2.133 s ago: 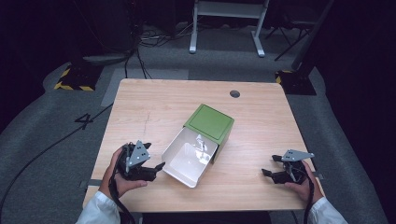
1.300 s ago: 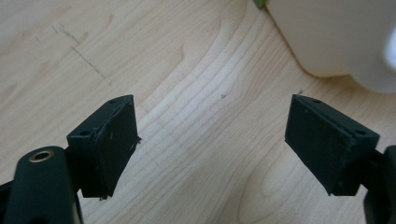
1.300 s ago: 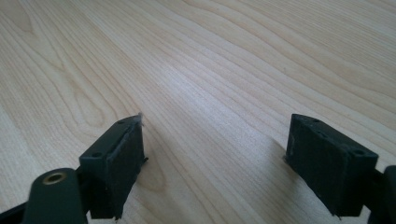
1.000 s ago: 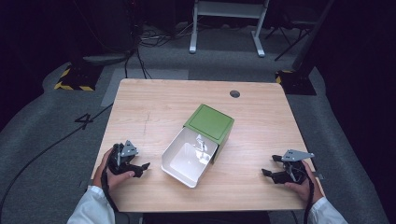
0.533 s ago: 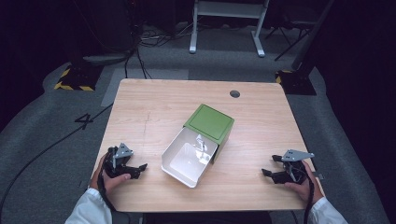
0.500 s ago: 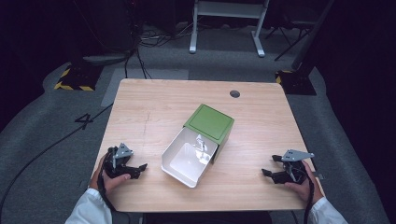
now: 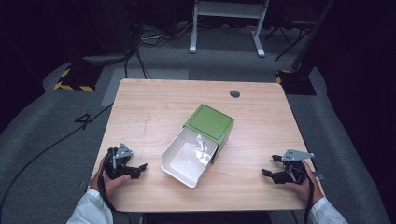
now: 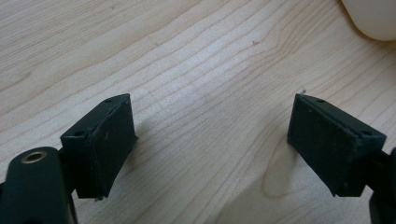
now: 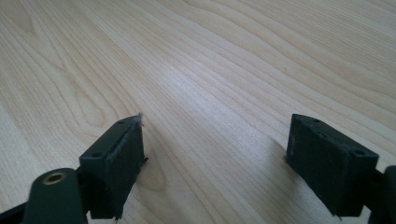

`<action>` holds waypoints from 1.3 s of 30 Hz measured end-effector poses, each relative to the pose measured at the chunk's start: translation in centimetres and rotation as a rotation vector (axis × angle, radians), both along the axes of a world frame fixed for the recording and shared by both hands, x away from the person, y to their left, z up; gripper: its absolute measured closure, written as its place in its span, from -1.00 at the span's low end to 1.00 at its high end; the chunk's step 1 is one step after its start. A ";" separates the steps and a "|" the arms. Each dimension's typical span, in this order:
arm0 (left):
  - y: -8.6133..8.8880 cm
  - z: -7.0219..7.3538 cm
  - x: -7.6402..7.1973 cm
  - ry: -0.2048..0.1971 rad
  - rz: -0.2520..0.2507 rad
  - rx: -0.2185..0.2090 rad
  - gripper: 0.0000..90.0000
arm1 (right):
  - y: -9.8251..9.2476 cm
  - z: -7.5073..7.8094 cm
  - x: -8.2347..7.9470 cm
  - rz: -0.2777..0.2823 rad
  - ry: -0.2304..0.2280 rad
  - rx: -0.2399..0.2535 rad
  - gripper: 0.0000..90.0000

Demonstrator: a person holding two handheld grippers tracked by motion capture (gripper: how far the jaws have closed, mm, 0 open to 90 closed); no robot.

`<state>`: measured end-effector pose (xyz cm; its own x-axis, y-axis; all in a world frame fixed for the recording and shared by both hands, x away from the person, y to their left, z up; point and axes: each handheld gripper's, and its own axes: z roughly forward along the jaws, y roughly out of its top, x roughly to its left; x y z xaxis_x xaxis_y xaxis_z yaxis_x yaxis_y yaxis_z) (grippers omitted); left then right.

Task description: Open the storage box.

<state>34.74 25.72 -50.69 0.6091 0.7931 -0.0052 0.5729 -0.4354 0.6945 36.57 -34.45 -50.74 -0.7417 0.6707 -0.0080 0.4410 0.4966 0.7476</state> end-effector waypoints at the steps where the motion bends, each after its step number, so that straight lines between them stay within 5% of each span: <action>1: 0.0 0.0 0.0 0.000 0.000 0.000 -0.66 | 0.0 0.0 0.0 0.000 0.000 0.000 -0.57; 39: 0.0 0.0 0.1 0.000 -0.004 -0.001 -0.66 | 0.0 0.0 0.0 -0.003 -0.004 -0.005 -0.58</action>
<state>34.79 25.73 -50.70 0.6126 0.7904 -0.0055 0.5707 -0.4375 0.6949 36.58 -34.41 -50.75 -0.7397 0.6728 -0.0143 0.4396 0.4992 0.7467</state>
